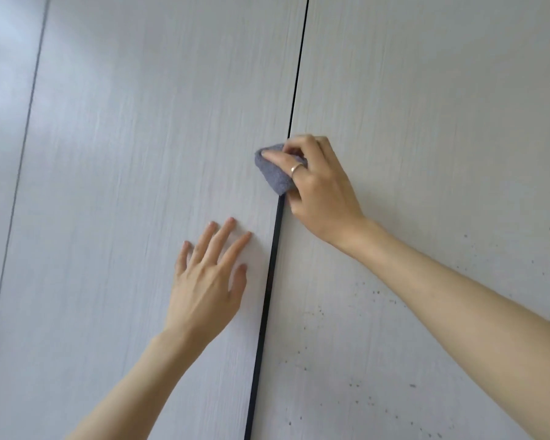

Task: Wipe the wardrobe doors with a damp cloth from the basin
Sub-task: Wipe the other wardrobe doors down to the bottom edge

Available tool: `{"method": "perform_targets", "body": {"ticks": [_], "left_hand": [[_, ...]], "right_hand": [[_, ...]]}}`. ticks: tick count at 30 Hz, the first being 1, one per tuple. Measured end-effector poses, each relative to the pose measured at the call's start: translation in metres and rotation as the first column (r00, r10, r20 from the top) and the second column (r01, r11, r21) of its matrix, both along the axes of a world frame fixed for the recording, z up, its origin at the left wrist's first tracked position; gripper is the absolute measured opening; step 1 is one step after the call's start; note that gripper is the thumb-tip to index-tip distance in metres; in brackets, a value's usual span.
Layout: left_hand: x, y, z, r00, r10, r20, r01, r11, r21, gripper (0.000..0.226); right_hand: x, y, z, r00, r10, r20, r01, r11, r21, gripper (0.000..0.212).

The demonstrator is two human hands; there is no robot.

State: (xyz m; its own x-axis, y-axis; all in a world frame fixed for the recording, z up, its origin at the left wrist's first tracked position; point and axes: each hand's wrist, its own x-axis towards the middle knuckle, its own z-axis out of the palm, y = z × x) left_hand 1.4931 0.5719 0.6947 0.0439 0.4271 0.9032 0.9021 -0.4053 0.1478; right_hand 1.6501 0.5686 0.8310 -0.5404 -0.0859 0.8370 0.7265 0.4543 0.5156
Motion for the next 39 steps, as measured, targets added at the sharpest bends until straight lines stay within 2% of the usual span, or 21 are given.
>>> {"method": "perform_targets", "body": {"ticks": [3, 6, 7, 9, 11, 13, 15, 17, 19, 20, 21, 23, 25, 27, 29, 30, 32, 34, 36, 39], "left_hand": [[-0.023, -0.003, -0.002, 0.995, -0.036, 0.091, 0.027, 0.995, 0.096, 0.048], [-0.051, -0.002, 0.000, 0.984, 0.009, 0.176, -0.029, 0.993, 0.110, 0.048], [-0.061, 0.000, 0.001, 0.977, 0.019, 0.210, -0.042, 0.994, 0.106, 0.048], [-0.077, 0.001, 0.001, 0.958, 0.033, 0.284, -0.062, 0.993, 0.096, 0.048], [-0.086, 0.001, 0.000, 0.939, 0.039, 0.342, -0.070, 0.994, 0.081, 0.048], [-0.092, 0.001, -0.004, 0.933, 0.049, 0.357, -0.080, 0.994, 0.073, 0.048], [-0.095, 0.001, -0.006, 0.938, 0.054, 0.343, -0.083, 0.994, 0.072, 0.048], [-0.096, 0.002, -0.008, 0.941, 0.048, 0.334, -0.080, 0.994, 0.080, 0.047], [-0.096, 0.003, -0.011, 0.940, 0.030, 0.340, -0.065, 0.994, 0.092, 0.047], [-0.096, 0.004, -0.014, 0.939, 0.020, 0.345, -0.055, 0.994, 0.093, 0.047], [-0.097, 0.004, -0.016, 0.936, 0.011, 0.352, -0.046, 0.995, 0.093, 0.047], [-0.101, 0.005, -0.021, 0.926, 0.005, 0.378, -0.040, 0.996, 0.085, 0.047], [-0.103, 0.004, -0.025, 0.915, 0.009, 0.404, -0.040, 0.997, 0.067, 0.047], [-0.103, 0.001, -0.027, 0.919, 0.016, 0.394, -0.039, 0.998, 0.050, 0.048], [-0.102, -0.002, -0.027, 0.935, 0.032, 0.353, -0.046, 0.998, 0.030, 0.050], [-0.101, -0.004, -0.027, 0.945, 0.039, 0.326, -0.047, 0.999, 0.016, 0.051], [-0.101, -0.006, -0.030, 0.961, 0.035, 0.273, -0.033, 0.999, -0.013, 0.052], [-0.098, -0.006, -0.032, 0.968, 0.020, 0.249, -0.012, 0.999, -0.035, 0.053], [-0.092, -0.008, -0.036, 0.969, -0.005, 0.248, 0.015, 0.999, -0.040, 0.053], [-0.084, -0.011, -0.044, 0.962, -0.031, 0.271, 0.043, 0.998, -0.040, 0.053]], "right_hand": [[-0.044, 0.013, 0.021, 0.984, -0.178, 0.016, 0.179, 0.983, -0.028, 0.048], [-0.073, 0.024, 0.027, 0.970, -0.222, -0.102, 0.211, 0.972, -0.103, 0.041], [-0.082, 0.028, 0.020, 0.976, -0.213, -0.045, 0.208, 0.973, -0.095, 0.040], [-0.091, 0.033, -0.013, 0.949, -0.159, 0.272, 0.184, 0.980, -0.068, 0.038], [-0.090, 0.027, -0.050, 0.824, -0.117, 0.555, 0.170, 0.984, -0.045, 0.039], [-0.089, 0.025, -0.052, 0.761, -0.146, 0.632, 0.187, 0.982, 0.002, 0.035], [-0.097, 0.027, -0.021, 0.822, -0.190, 0.537, 0.236, 0.972, -0.018, 0.027], [-0.107, 0.033, 0.023, 0.947, -0.221, 0.232, 0.239, 0.970, -0.048, 0.027], [-0.114, 0.036, 0.046, 0.973, -0.230, -0.037, 0.226, 0.970, -0.088, 0.034], [-0.117, 0.037, 0.041, 0.976, -0.209, -0.060, 0.204, 0.975, -0.089, 0.036], [-0.119, 0.038, 0.028, 0.979, -0.204, -0.002, 0.203, 0.975, -0.088, 0.035], [-0.117, 0.040, -0.020, 0.964, -0.141, 0.227, 0.166, 0.981, -0.095, 0.031], [-0.107, 0.031, -0.073, 0.884, -0.073, 0.461, 0.138, 0.984, -0.109, 0.036], [-0.093, 0.022, -0.097, 0.795, -0.088, 0.600, 0.202, 0.971, -0.125, 0.045], [-0.082, 0.017, -0.082, 0.804, -0.109, 0.584, 0.209, 0.972, -0.106, 0.034], [-0.077, 0.016, -0.067, 0.859, -0.126, 0.496, 0.189, 0.979, -0.079, 0.026], [-0.063, 0.015, -0.030, 0.948, -0.193, 0.254, 0.218, 0.973, -0.072, 0.030], [-0.055, 0.012, -0.015, 0.961, -0.244, 0.128, 0.257, 0.961, -0.098, 0.034], [-0.054, 0.009, -0.034, 0.965, -0.190, 0.183, 0.204, 0.977, -0.060, 0.023], [-0.052, 0.003, -0.101, 0.908, -0.071, 0.414, 0.112, 0.991, -0.073, 0.011]]}}
